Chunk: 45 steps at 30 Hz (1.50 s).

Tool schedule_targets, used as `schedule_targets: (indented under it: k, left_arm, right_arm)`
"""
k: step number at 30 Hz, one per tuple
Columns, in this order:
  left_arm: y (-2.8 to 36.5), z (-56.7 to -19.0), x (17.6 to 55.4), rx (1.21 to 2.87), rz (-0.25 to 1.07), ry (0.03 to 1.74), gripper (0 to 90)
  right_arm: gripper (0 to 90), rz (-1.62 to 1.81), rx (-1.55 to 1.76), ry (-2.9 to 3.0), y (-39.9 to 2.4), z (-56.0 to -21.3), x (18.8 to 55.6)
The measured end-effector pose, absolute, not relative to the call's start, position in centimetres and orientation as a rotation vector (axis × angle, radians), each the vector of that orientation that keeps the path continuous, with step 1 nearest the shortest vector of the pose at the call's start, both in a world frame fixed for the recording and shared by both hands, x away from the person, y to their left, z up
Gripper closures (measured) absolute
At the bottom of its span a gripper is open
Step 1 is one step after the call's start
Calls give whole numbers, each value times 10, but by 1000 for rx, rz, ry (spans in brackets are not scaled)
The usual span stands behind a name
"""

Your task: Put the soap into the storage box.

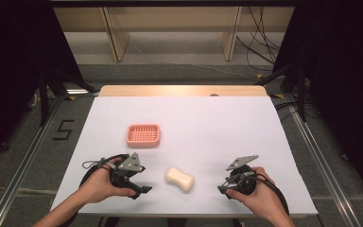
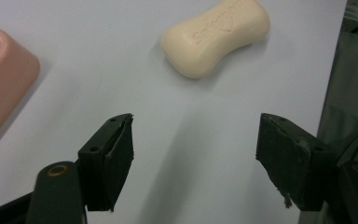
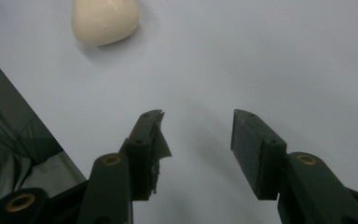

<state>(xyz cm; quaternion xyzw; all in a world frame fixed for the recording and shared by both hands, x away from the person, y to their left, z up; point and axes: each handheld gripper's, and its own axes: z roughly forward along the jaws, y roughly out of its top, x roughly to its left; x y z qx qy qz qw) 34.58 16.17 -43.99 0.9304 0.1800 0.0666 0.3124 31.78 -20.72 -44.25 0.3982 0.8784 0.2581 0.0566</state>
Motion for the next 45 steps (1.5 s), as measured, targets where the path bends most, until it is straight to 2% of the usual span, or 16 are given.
schedule_targets:
  k: [4,10,27,45]
  left_arm:
    - [146,-440,355,2453,145,465,256]
    - [125,-438,363,2513,111,326,285]
    - [75,-434,381,2634,35,79,292]
    - [52,-438,393,2718,41,-49,286]
  right_arm:
    - [531,784,1217,2662,-210,-445,317]
    - [517,781,1246,2661,-215,-445,314]
    - [503,790,1296,2624,-230,-451,306]
    - [500,793,1320,2638,-233,-456,306]
